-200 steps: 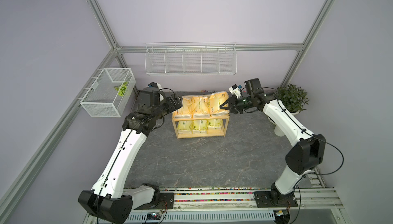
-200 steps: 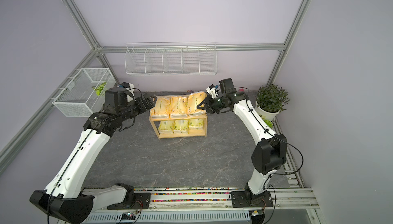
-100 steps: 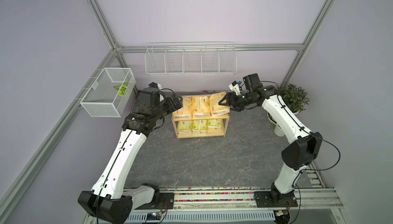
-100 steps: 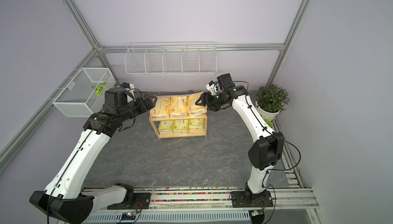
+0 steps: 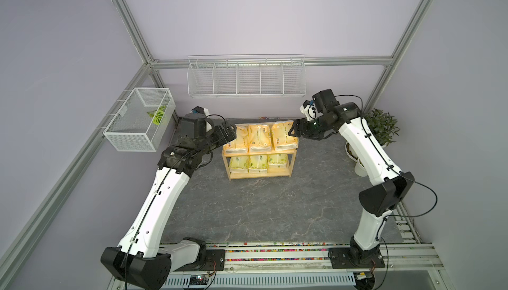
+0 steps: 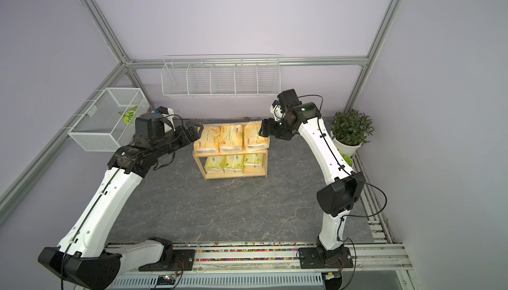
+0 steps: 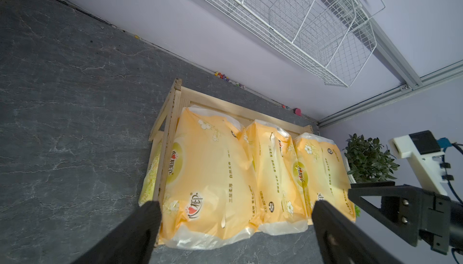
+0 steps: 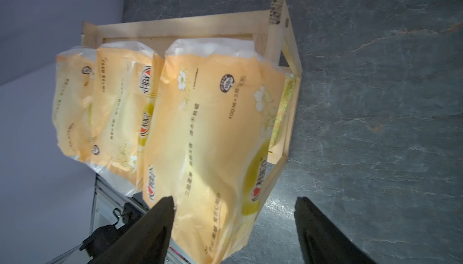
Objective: Place the tissue boxes on the shelf by color
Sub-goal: Place a box of tissues on the shelf.
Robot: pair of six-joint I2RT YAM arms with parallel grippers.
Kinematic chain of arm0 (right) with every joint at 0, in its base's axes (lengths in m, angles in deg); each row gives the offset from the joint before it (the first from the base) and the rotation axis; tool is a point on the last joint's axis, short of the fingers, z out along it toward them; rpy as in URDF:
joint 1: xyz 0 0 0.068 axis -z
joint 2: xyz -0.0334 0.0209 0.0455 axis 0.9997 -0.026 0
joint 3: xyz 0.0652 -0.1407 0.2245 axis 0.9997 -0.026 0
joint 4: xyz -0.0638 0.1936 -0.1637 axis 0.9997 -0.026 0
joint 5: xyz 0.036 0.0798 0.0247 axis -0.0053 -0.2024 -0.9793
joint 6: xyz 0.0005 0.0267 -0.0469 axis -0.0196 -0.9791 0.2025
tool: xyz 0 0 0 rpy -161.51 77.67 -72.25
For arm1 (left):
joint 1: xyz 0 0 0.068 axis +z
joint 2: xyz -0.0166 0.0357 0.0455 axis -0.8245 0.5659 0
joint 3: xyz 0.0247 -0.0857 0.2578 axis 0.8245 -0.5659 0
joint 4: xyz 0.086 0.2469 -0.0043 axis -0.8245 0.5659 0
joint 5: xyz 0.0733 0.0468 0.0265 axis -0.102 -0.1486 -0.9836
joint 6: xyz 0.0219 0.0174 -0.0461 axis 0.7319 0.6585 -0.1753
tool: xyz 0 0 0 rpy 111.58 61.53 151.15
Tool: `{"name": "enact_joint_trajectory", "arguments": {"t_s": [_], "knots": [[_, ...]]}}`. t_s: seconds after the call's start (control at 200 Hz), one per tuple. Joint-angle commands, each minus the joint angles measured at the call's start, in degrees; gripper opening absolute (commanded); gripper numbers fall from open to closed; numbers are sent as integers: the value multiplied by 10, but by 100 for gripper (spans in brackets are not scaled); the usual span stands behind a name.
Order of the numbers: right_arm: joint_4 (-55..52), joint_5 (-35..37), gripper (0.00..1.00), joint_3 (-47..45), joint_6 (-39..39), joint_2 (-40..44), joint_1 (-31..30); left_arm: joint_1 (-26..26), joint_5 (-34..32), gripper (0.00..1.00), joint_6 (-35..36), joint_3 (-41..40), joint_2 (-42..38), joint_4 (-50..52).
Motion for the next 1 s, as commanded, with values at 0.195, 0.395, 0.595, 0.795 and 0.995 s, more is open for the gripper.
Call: {"name": "enact_joint_trajectory", "arguments": {"t_s": [0.195, 0.395, 0.595, 0.795, 0.995], "knots": [[-48, 73, 81, 75, 26, -56, -32, 4, -12, 100, 1, -19, 2, -15], [-61, 76, 81, 137, 23, -92, -55, 4, -8, 100, -1, -27, 1, -20], [-70, 72, 80, 173, 20, -123, -75, 4, -2, 100, -5, -33, 1, -25], [-72, 80, 80, 180, 20, -131, -86, 3, -2, 100, -8, -39, 2, -31], [-77, 135, 81, 181, 31, -116, -83, 4, -41, 100, -8, -34, 8, -23]]}}
